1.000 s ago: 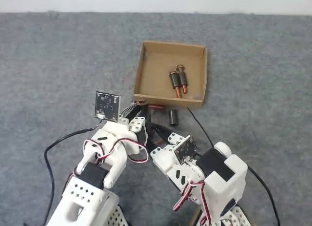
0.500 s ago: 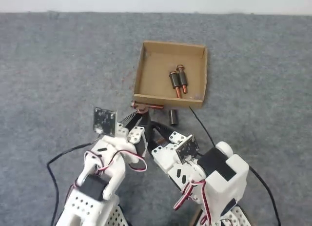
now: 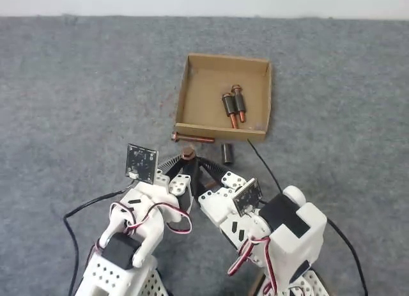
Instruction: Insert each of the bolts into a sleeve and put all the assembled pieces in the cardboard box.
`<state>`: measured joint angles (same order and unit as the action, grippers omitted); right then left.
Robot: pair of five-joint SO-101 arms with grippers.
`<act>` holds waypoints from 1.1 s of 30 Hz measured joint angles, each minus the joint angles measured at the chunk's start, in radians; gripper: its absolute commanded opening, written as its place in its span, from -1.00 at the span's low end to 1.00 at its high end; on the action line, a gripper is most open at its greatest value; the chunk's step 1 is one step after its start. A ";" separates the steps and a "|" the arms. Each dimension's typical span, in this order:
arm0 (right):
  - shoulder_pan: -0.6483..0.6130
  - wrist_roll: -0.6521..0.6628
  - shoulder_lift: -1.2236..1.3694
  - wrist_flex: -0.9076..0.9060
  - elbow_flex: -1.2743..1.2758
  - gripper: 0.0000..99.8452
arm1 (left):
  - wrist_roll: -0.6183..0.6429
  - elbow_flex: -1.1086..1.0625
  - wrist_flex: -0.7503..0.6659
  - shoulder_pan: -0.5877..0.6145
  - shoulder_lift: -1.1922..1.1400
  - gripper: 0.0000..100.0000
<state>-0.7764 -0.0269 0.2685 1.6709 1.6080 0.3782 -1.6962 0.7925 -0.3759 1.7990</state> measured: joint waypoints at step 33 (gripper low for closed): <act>0.052 0.002 -0.005 0.015 0.002 -0.99 | -0.005 0.043 0.120 -0.023 0.003 -0.57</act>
<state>-0.7242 -0.0253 0.2639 1.6863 1.6095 0.3736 -1.6533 0.9122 -0.3989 1.8021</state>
